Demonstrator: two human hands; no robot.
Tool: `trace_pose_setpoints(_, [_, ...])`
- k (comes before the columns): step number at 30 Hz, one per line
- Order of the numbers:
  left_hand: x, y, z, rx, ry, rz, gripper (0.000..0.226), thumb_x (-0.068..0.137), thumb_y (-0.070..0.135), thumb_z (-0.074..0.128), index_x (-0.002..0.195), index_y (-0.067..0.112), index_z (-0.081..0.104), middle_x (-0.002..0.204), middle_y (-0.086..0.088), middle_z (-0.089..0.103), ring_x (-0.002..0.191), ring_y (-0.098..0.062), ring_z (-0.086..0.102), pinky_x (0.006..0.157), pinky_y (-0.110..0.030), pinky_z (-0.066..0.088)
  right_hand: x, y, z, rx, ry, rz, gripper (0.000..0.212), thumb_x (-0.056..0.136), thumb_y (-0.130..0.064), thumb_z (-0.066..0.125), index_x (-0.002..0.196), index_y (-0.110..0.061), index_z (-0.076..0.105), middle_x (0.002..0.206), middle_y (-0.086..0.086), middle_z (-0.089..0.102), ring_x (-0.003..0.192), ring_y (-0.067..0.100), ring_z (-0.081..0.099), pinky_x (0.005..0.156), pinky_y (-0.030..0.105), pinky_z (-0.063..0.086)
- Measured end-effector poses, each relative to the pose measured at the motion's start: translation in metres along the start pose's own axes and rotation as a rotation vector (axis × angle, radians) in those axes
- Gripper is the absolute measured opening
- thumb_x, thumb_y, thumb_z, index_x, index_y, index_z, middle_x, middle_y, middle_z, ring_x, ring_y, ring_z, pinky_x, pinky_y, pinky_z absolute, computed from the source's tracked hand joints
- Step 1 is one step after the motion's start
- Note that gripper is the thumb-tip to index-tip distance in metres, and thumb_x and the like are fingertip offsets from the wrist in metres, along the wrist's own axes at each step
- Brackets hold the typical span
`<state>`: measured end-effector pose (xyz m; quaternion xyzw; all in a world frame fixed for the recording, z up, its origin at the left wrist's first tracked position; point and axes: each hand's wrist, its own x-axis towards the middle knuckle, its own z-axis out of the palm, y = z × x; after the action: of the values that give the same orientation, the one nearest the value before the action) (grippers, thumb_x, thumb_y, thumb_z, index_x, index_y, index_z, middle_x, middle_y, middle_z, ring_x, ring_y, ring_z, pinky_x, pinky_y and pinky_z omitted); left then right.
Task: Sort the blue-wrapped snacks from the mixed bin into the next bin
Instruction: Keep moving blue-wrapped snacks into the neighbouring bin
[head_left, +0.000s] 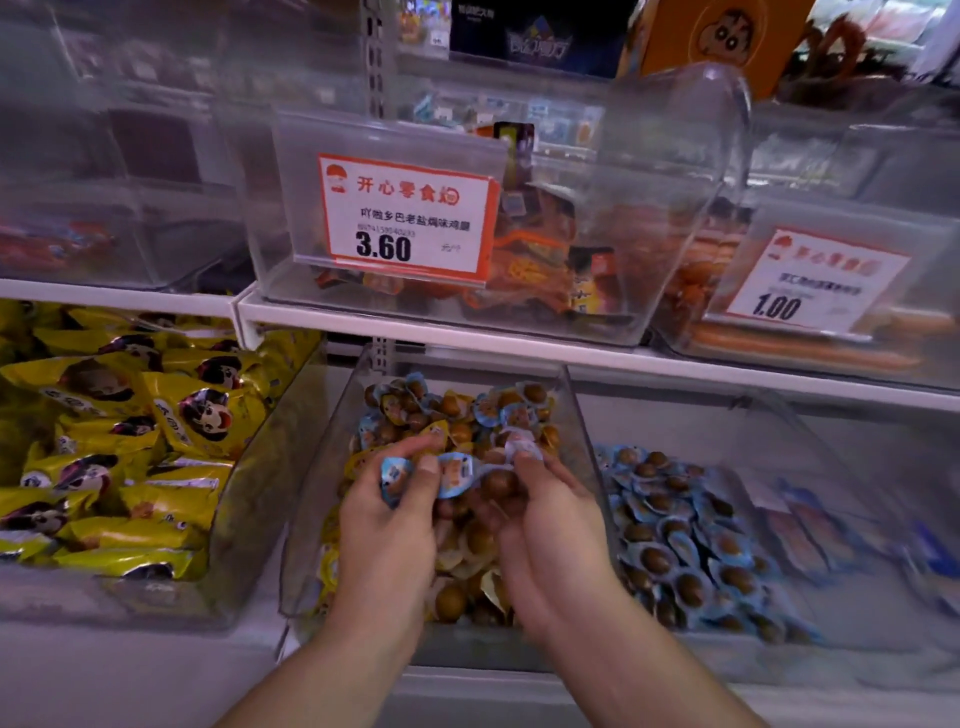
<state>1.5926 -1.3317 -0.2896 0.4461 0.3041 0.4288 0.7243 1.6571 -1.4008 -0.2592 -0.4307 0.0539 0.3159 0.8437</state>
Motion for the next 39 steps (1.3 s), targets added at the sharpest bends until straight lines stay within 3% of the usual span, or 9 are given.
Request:
trace_pose_setpoints(5, [-0.014,-0.006,0.008,0.51,-0.047,0.476,0.017,0.1,0.027,0.054,0.106,0.041,0.061,0.102,0.021,0.066,0.1,0.002,0.062,0.081,-0.008,0.044,-0.014,-0.003,-0.01,-0.102,-0.189,0.267,0.039,0.098,-0.038,0.053,0.114,-0.008,0.073,0.11,0.015,0.075,0.101,0.028,0.073,0.079,0.036,0.058])
trace_pose_setpoints(7, [-0.022,-0.011,0.016,0.712,-0.181,0.602,0.02,0.1,0.032,0.047,0.116,0.036,0.057,0.113,0.017,0.06,0.112,-0.005,0.054,0.097,-0.021,0.041,-0.017,-0.004,-0.012,-0.127,-0.214,0.25,0.046,0.094,-0.048,0.057,0.115,-0.011,0.074,0.114,0.013,0.074,0.108,0.025,0.071,0.099,0.04,0.052])
trace_pose_setpoints(10, [-0.025,-0.015,0.023,0.953,-0.324,0.67,0.047,0.099,0.036,0.032,0.141,0.022,0.047,0.143,0.003,0.047,0.139,-0.02,0.036,0.116,-0.048,0.026,-0.016,-0.01,-0.017,-0.193,-0.26,0.149,0.037,0.096,-0.039,0.058,0.118,-0.012,0.073,0.12,0.012,0.072,0.115,0.024,0.067,0.111,0.042,0.043])
trace_pose_setpoints(15, [-0.023,-0.011,0.025,0.898,-0.533,0.659,0.076,0.094,0.06,0.022,0.157,0.032,-0.013,0.164,0.015,-0.013,0.152,-0.006,-0.011,0.124,-0.034,0.001,-0.013,-0.04,-0.028,-0.309,-0.309,0.083,0.028,0.096,-0.02,0.056,0.117,-0.012,0.073,0.117,0.014,0.073,0.11,0.027,0.069,0.103,0.043,0.05])
trace_pose_setpoints(21, [-0.027,-0.005,0.023,0.717,-0.551,0.731,0.06,0.101,0.048,0.035,0.157,0.034,0.018,0.163,0.019,0.015,0.151,-0.007,0.014,0.118,-0.022,0.018,0.021,-0.094,-0.047,-0.083,-0.247,0.043,0.014,0.093,-0.012,0.055,0.098,0.0,0.06,0.091,0.017,0.066,0.081,0.026,0.068,0.046,0.02,0.048])
trace_pose_setpoints(25, [-0.007,-0.006,0.012,0.928,-0.499,0.69,0.039,0.099,0.041,0.042,0.138,0.046,0.044,0.144,0.037,0.034,0.143,0.005,0.025,0.112,-0.029,0.027,0.061,-0.13,-0.081,-0.274,-0.028,-0.062,0.013,0.097,-0.022,0.054,0.087,-0.013,0.057,0.091,0.014,0.062,0.09,0.03,0.063,0.064,0.032,0.053])
trace_pose_setpoints(29, [0.014,-0.004,-0.005,1.212,-0.483,0.634,0.042,0.091,0.038,0.045,0.13,0.031,0.058,0.138,0.013,0.051,0.135,-0.015,0.042,0.114,-0.045,0.032,0.088,-0.147,-0.118,-0.711,0.192,-0.046,0.021,0.096,-0.033,0.058,0.102,-0.015,0.067,0.091,0.007,0.066,0.073,0.02,0.065,0.062,0.031,0.048])
trace_pose_setpoints(33, [0.032,0.0,-0.022,1.433,-0.41,0.645,0.054,0.088,0.046,0.035,0.132,0.026,0.059,0.14,0.006,0.053,0.135,-0.022,0.043,0.112,-0.048,0.034,0.101,-0.148,-0.127,-0.79,0.259,-0.245,0.019,0.096,-0.024,0.054,0.101,-0.015,0.07,0.113,0.01,0.07,0.09,0.019,0.063,0.078,0.039,0.047])
trace_pose_setpoints(39, [0.045,0.0,-0.04,1.732,-0.387,0.46,0.083,0.083,0.064,0.005,0.149,0.028,0.041,0.158,0.0,0.037,0.147,-0.023,0.029,0.12,-0.043,0.022,0.068,-0.106,-0.071,-1.084,0.036,-0.8,0.019,0.092,-0.012,0.059,0.094,-0.026,0.072,0.091,-0.012,0.074,0.082,-0.009,0.065,0.071,0.004,0.044])
